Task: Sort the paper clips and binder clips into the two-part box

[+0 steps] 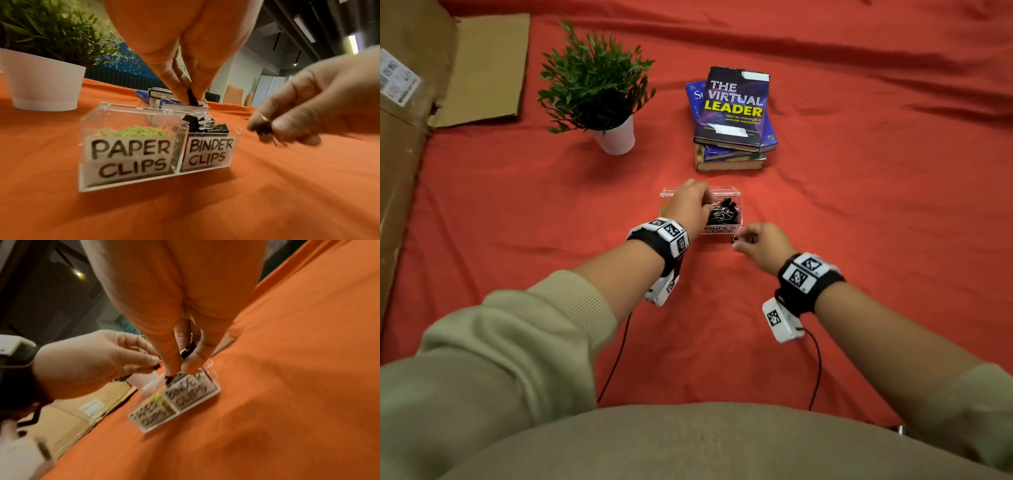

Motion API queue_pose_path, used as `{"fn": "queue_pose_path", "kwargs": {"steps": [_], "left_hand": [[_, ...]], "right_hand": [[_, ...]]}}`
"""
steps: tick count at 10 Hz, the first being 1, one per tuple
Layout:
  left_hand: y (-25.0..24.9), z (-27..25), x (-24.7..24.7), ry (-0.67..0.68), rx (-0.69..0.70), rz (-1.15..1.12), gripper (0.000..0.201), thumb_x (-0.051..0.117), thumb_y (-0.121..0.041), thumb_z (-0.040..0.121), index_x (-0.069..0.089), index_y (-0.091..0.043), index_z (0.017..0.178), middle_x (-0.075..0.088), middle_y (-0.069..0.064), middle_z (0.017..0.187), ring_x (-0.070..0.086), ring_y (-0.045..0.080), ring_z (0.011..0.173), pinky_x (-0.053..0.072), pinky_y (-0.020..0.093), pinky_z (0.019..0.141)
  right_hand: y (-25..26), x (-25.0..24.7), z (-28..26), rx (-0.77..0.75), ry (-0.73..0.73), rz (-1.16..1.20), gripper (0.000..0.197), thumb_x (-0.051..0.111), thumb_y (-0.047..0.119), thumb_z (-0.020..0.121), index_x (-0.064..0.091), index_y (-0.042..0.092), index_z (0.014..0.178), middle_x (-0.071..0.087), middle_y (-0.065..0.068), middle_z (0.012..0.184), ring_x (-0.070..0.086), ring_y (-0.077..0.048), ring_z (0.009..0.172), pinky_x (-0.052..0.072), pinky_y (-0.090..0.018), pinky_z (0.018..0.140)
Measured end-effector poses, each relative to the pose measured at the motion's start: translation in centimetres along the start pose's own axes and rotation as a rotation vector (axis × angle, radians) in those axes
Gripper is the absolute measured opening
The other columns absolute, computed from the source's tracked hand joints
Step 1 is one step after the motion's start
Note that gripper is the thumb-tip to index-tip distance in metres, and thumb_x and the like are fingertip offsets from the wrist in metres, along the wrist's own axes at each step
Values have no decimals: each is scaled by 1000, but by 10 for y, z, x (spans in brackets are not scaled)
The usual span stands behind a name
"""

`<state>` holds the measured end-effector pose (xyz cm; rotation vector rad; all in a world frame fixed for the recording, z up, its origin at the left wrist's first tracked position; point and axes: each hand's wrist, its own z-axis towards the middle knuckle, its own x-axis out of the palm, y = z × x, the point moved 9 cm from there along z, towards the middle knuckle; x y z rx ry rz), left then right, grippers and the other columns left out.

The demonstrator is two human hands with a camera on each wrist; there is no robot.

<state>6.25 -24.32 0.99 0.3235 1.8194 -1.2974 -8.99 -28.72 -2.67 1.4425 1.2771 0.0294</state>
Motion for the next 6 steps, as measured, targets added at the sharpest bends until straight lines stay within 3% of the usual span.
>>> {"fn": "queue_pose_path", "kwargs": {"steps": [2,4,5,6], "left_hand": [[-3,25,17,72,30,162,16,54,0,84,64,-8,93,59,10,104,56,28,97,45,32,83],[-4,23,19,37,122,443,23,53,-17,89,68,-8,104,62,7,104,44,30,109,42,40,83],[1,17,14,17,123,434,25,51,-14,87,68,-6,104,57,9,107,45,31,108,44,41,84],[20,0,0,-68,62,284,21,53,-15,86,69,-10,99,57,11,102,47,30,105,42,41,93]], "right_hand": [[22,-31,56,-22,-58,-129,22,68,13,82,67,6,102,65,-8,84,57,-20,78,39,-26,68],[48,-19,76,-74,-32,-272,24,63,12,83,68,8,106,69,-12,105,62,-26,98,42,-25,79],[57,0,75,-158,66,-407,29,61,11,84,66,9,113,67,-13,113,60,-29,107,44,-31,91],[54,-5,73,-177,60,-410,35,60,10,84,64,12,118,66,-10,119,59,-26,111,41,-28,96]]}}
